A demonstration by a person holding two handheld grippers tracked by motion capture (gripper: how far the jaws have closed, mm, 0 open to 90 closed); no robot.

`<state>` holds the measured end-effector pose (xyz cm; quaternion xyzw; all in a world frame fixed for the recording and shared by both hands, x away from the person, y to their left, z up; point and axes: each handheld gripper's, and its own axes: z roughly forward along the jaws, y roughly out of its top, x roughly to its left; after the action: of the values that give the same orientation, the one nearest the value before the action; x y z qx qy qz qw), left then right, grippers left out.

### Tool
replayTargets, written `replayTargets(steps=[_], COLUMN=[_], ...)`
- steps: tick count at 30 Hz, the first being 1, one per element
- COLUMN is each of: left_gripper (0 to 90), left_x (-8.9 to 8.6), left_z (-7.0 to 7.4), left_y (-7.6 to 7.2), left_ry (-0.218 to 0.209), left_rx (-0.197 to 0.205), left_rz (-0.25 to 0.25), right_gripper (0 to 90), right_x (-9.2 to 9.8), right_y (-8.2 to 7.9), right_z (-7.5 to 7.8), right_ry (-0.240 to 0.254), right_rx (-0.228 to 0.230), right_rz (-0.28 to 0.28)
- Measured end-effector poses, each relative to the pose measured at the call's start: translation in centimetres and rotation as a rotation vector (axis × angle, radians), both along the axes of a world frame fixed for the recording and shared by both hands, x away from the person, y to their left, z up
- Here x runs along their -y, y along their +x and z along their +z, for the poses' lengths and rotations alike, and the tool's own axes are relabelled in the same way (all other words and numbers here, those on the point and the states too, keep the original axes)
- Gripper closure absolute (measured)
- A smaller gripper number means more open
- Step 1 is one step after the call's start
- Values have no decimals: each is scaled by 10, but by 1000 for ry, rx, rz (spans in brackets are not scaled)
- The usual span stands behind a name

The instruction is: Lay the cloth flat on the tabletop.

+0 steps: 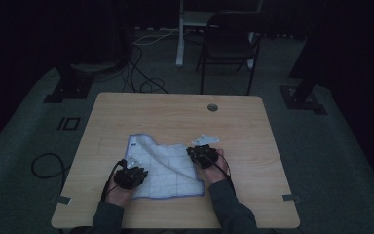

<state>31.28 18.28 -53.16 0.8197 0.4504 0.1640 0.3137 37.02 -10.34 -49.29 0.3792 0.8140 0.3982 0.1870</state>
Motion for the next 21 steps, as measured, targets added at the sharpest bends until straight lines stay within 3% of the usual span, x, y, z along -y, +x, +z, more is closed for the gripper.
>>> replayTargets(steps=[4, 7, 13, 17, 21], left_gripper=[747, 744, 722, 715, 699], left_x=[0, -2, -15, -19, -22], left_z=[0, 1, 2, 2, 3], left_y=[2, 3, 7, 8, 8], left_ry=[19, 37, 66, 39, 1], left_rx=[10, 17, 21, 9, 15], left_rz=[-3, 8, 73, 73, 68], right_gripper=[865, 816, 743, 730, 704], right_x=[20, 30, 37, 34, 23], right_y=[0, -1, 4, 7, 2], right_z=[11, 15, 10, -1, -9], right_ry=[42, 66, 71, 72, 67], right_rx=[38, 63, 30, -8, -20], right_rz=[-51, -84, -107, -105, -66])
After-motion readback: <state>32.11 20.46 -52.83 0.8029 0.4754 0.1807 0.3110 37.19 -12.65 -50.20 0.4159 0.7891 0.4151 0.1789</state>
